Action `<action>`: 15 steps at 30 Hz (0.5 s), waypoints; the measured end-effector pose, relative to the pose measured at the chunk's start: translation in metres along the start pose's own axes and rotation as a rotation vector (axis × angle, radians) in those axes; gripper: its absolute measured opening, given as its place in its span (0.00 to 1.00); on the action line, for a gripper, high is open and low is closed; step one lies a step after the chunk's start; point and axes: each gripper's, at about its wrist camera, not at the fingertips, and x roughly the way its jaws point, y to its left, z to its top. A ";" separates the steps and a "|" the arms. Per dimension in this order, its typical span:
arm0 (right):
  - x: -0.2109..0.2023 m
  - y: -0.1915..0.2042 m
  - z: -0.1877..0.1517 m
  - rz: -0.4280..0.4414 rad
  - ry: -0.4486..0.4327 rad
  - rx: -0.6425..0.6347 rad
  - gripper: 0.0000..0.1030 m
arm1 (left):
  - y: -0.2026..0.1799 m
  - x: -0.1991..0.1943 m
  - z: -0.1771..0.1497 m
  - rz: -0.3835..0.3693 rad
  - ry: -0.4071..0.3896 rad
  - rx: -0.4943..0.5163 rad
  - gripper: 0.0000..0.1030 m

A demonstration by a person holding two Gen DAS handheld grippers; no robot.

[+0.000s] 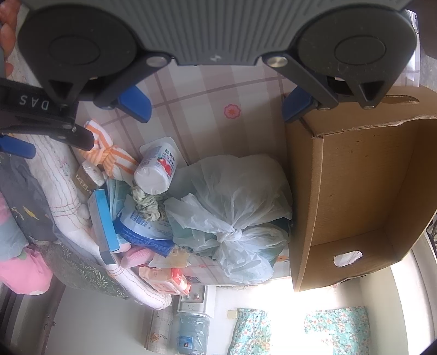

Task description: Organize soft objects

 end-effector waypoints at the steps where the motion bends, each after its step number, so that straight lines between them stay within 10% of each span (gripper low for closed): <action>1: 0.000 -0.001 0.000 0.000 -0.001 0.003 0.99 | -0.001 0.000 0.000 -0.002 -0.002 0.005 0.99; 15: -0.015 -0.088 0.050 0.035 -0.290 -0.017 0.99 | -0.046 -0.002 0.057 -0.080 -0.240 0.132 0.99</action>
